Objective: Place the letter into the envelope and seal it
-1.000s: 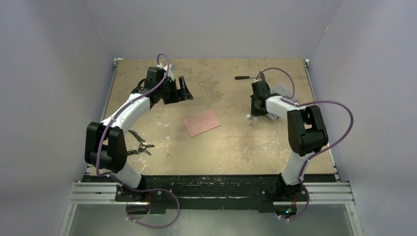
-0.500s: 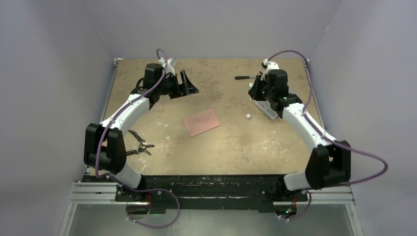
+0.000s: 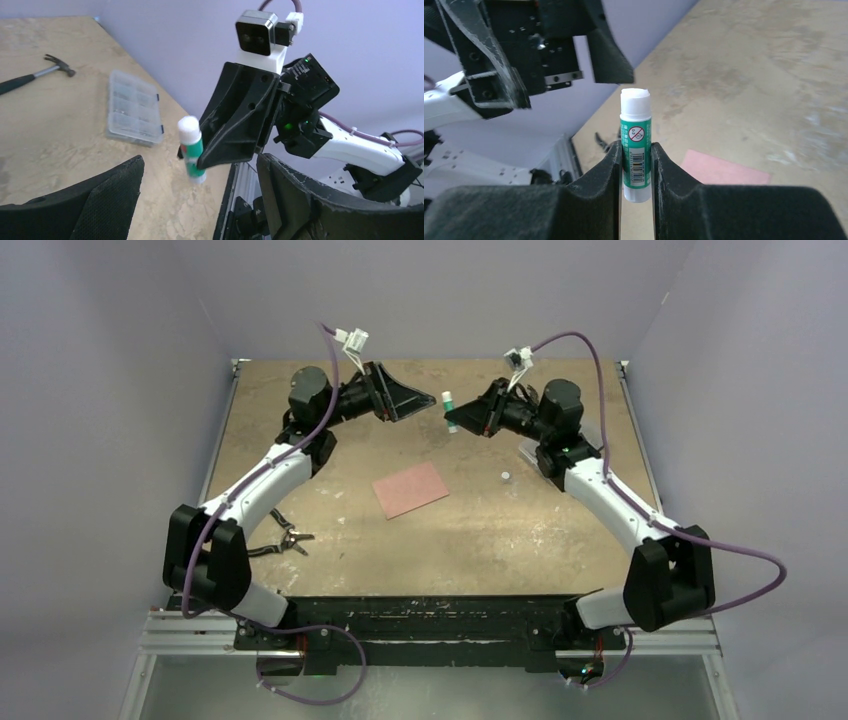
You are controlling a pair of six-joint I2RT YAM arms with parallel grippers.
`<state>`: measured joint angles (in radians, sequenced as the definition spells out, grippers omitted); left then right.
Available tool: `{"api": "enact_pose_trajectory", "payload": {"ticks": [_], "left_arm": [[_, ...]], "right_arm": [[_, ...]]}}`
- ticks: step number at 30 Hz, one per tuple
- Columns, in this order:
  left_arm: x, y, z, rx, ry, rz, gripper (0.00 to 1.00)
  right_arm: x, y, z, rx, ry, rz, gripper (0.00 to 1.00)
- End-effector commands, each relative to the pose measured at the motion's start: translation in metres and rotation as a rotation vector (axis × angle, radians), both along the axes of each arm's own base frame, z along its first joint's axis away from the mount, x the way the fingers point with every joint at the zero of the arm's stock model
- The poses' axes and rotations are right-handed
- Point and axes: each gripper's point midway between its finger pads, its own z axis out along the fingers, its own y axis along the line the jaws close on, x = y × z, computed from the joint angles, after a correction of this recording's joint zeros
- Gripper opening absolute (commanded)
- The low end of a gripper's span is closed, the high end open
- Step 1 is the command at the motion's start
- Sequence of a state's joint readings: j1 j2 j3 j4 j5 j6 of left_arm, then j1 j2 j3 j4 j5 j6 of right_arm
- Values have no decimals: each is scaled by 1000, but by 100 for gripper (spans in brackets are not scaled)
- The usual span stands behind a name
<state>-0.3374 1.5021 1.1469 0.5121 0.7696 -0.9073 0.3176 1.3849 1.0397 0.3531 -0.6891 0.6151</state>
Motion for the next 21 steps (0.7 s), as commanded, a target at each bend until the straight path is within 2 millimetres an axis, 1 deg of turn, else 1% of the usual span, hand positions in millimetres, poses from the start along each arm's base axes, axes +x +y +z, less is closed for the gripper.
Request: {"api": "enact_pose_trajectory", "payload": {"ticks": [1,2,4,5,9,11,16,19,20,21], "left_arm": [[-16,-19,29,-53,-96,-76,79],[-18,-24,29,-57,-97,-94,76],[-20,-29,31,-61,-97,-111,67],[-21,-30,31,-61,-96,-113,64],[-24,-29,32,-62,-93,-105,51],[-26,-28,32,-60,-90,-106,41],[-31,-28,27,-53,-68,-121,28],[-34,-28,27,-56,-57,-133,11],[-35,-28,29,-63,-49,-139,3],[-35,-28,32,-69,-46,-141,0]], "right_arm": [[-33,31,51,88,-139,182,13],[-35,36,52,91,-137,198,13],[-39,43,53,106,-133,220,13],[-41,45,54,116,-132,230,13],[-43,48,57,146,-128,242,12],[-43,48,57,150,-125,238,12],[-42,48,57,163,-117,229,12],[-38,48,56,168,-106,216,12],[-37,48,55,168,-102,212,13],[-36,48,55,166,-94,207,14]]}}
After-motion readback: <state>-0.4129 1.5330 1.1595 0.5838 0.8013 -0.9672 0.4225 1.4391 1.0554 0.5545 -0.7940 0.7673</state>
